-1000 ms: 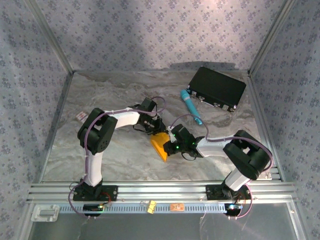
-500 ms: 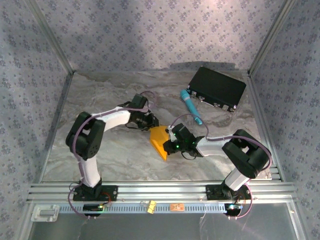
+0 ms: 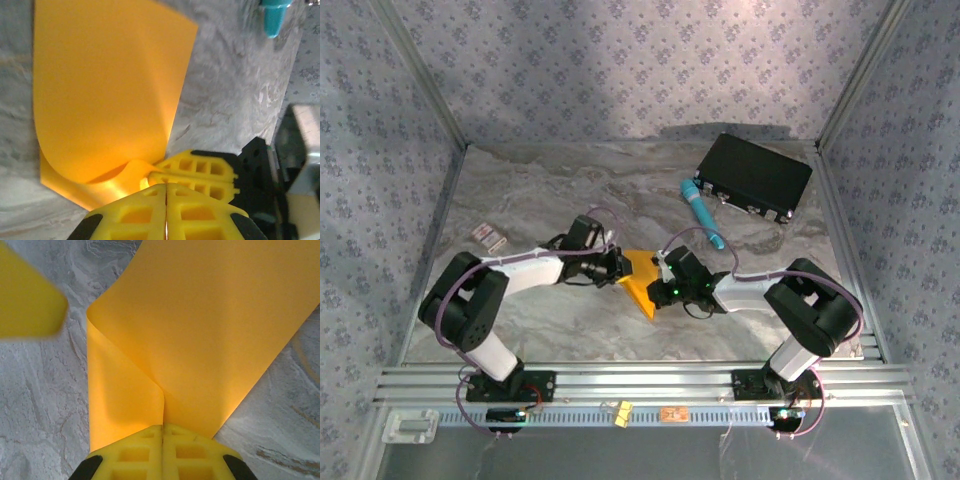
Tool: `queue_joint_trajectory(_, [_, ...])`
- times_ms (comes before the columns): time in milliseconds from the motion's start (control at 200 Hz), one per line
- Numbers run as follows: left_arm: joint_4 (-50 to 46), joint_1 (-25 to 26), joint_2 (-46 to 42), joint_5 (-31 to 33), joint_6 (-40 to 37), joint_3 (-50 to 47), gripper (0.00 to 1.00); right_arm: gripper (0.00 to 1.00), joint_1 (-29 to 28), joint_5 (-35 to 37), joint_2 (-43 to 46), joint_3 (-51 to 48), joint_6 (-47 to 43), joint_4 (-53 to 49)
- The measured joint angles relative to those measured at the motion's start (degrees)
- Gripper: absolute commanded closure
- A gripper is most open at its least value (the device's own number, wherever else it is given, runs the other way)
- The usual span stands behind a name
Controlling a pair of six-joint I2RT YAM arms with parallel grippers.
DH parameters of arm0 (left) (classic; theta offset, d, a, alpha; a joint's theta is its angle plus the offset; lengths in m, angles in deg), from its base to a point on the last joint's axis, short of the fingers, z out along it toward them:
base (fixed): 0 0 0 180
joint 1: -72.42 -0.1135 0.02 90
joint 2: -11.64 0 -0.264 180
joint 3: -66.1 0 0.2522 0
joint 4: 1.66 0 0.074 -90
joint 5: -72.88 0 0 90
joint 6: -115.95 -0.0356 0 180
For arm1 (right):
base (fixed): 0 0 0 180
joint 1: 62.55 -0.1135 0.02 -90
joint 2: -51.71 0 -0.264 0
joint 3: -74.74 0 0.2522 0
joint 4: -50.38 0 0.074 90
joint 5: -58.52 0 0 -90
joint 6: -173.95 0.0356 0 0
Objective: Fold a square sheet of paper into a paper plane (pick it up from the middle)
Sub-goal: Third fold the triangle at the center of the table.
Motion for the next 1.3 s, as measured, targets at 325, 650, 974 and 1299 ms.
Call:
queue_joint_trajectory(325, [6.88,1.53,0.31,-0.07,3.98,-3.34,0.94,0.95,0.20,-0.46,-0.50,0.00,0.00,0.72])
queue_joint_trajectory(650, [7.91,1.64,1.97,-0.02,4.09,-4.48,0.94,0.95,0.22,-0.61,-0.63,0.00,0.02,1.07])
queue_joint_trajectory(974, [7.91,1.64,3.19,0.26,4.02,-4.98,0.94,0.95,0.22,-0.61,-0.63,0.00,0.00,1.05])
queue_joint_trajectory(1299, [7.93,1.64,4.46,0.61,3.87,-5.33,0.92,0.95,0.22,-0.61,-0.63,0.00,0.02,1.05])
